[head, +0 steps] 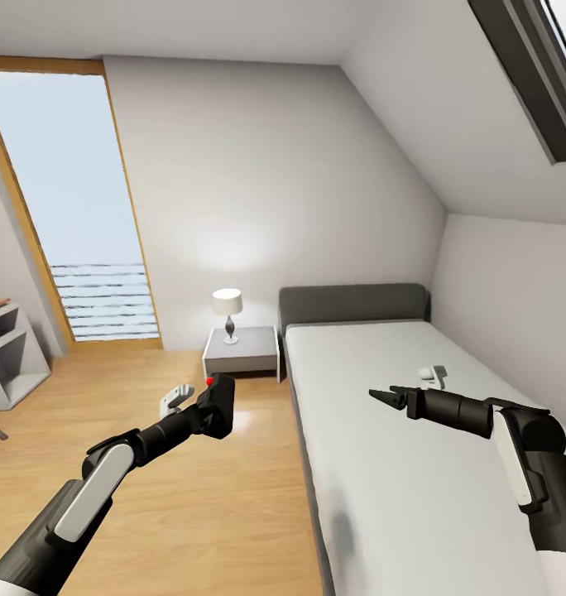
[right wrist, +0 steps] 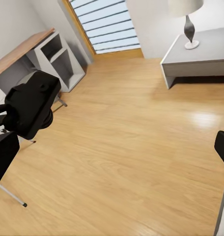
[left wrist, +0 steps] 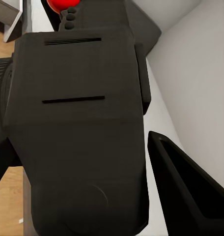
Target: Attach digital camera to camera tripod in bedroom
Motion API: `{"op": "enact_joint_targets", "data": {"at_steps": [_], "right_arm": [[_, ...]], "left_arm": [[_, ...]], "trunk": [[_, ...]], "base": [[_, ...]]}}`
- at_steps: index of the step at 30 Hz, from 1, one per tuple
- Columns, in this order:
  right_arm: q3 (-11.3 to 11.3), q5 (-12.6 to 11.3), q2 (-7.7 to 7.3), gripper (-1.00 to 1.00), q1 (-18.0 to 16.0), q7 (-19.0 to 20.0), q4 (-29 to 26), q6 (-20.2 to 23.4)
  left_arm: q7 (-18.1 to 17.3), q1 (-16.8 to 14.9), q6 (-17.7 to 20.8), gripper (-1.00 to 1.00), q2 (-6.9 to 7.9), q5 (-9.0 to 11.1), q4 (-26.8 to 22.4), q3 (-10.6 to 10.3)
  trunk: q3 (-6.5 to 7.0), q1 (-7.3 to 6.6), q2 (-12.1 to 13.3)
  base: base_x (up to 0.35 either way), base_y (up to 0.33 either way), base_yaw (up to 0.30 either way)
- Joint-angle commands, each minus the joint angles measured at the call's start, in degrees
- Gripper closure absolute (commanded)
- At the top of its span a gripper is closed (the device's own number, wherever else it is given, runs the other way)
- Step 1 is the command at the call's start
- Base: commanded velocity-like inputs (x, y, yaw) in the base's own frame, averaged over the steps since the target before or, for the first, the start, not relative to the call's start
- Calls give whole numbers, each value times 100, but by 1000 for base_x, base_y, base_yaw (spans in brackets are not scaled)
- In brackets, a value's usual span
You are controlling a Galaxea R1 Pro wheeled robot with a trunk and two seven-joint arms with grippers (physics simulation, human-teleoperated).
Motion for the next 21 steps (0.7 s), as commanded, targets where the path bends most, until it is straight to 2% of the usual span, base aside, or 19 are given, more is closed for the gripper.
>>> {"op": "enact_joint_targets", "data": {"at_steps": [1,21], "right_arm": [[-3,-27,-1,-100,-5,0,0,37],[-3,-27,-1,-100,-5,-1,0,37]], "left_arm": [[12,-6,12,100,4,33,-4,-6],[12,-6,12,100,4,25,-4,-1]], "trunk": [[7,-20,32],[366,-459,834]], "base": [[0,0,0],[0,0,0]]}}
